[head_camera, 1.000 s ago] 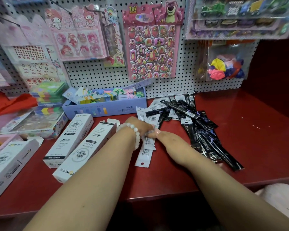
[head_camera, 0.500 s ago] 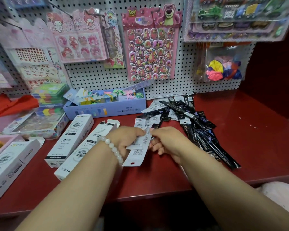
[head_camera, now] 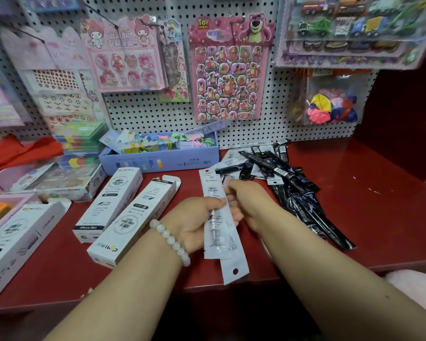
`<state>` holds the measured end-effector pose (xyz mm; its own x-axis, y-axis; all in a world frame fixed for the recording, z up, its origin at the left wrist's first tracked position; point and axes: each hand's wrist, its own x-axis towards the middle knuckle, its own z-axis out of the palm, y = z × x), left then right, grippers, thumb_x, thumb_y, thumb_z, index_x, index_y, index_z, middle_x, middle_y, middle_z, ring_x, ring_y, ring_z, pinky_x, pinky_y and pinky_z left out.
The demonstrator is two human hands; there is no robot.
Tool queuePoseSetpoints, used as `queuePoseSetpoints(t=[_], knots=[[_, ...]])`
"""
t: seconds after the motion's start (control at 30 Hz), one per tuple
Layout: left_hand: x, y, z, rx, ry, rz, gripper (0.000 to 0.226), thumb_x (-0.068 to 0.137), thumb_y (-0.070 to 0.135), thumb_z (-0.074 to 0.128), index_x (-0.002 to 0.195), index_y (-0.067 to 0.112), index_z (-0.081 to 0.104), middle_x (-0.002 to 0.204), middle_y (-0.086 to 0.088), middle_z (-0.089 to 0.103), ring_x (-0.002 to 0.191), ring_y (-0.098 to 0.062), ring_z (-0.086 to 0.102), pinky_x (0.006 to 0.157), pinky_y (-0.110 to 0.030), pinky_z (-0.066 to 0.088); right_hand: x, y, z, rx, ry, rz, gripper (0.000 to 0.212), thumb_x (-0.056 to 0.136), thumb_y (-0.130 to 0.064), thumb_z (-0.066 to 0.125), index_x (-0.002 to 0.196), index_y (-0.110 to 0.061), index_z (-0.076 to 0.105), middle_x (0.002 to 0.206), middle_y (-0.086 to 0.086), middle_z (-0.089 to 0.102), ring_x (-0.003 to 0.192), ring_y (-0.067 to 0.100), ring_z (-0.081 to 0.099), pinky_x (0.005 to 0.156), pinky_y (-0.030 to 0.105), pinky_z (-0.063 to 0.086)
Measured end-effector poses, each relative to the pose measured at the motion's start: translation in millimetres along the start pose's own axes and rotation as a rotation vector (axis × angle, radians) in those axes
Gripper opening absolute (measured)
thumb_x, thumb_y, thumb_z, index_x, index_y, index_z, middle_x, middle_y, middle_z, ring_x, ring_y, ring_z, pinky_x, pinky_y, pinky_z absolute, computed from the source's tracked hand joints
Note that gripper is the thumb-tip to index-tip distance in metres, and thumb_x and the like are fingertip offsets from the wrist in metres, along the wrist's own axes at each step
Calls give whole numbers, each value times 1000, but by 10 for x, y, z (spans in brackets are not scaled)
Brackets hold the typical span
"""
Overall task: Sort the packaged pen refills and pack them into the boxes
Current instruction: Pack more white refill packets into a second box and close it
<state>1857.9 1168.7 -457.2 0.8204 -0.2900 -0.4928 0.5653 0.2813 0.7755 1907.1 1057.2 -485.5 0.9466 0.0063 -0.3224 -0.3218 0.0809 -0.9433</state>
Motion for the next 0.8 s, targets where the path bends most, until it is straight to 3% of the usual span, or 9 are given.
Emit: queuePoseSetpoints(t=[0.07,0.13,0.2,0.27,0.37,0.53,0.67,0.73,0.8], knots=[[10,38,-40,-13,50,29,16,96,2,43,95,-1,59,57,-11,67,45,-16,65,42,-25,54,112,-29,-133,-337,119,-148,35,95,-31,48,72,-8,60,66,9,58,53,21,51,50,27,44],[27,91,-102,-28,107,59,13,95,3,46,96,-1,58,54,-10,65,42,-15,63,40,-24,52,228,-75,-311,-749,314,-322,24,90,-29,55,80,-9,64,77,6,62,71,24,55,64,29,43],[55,148,-173,-78,137,99,12,94,3,45,92,1,57,52,-8,63,40,-14,60,40,-22,51,337,-187,-434,-861,387,-420,9,85,-23,61,86,-15,65,83,1,63,80,21,55,68,26,39],[87,186,-233,-120,158,125,12,94,2,45,91,1,56,52,-8,62,39,-14,59,40,-21,50,510,-364,-483,-909,378,-471,11,84,-16,59,93,-16,65,93,3,66,87,22,59,72,25,41],[134,195,-285,-138,180,133,13,93,2,44,88,2,55,51,-8,61,38,-14,58,40,-21,50,778,-630,-465,-1115,265,-498,19,90,-14,52,104,-15,64,110,7,66,102,26,59,77,26,41],[247,195,-327,-127,215,127,18,94,3,43,80,1,56,49,-7,60,37,-13,56,40,-19,49,1059,-750,-309,-1456,-117,-394,30,96,-15,47,121,-13,63,128,7,59,116,25,53,90,28,40],[345,181,-381,-123,255,141,13,94,3,45,86,3,56,52,-8,61,39,-14,58,41,-21,50,1080,-567,-359,-1408,-151,-531,24,90,-7,49,105,0,66,123,16,59,117,32,53,96,34,40],[374,169,-400,-126,267,148,11,93,2,45,89,3,55,55,-9,61,40,-15,58,41,-22,50,945,-451,-452,-1380,-171,-610,28,92,-8,51,115,-3,66,133,8,52,125,24,46,101,22,29],[385,161,-410,-136,272,155,10,93,2,45,90,3,54,58,-9,60,40,-15,58,41,-22,50,819,-345,-566,-1342,-216,-638,28,90,-6,53,114,-6,68,134,4,53,125,19,47,101,17,27]])
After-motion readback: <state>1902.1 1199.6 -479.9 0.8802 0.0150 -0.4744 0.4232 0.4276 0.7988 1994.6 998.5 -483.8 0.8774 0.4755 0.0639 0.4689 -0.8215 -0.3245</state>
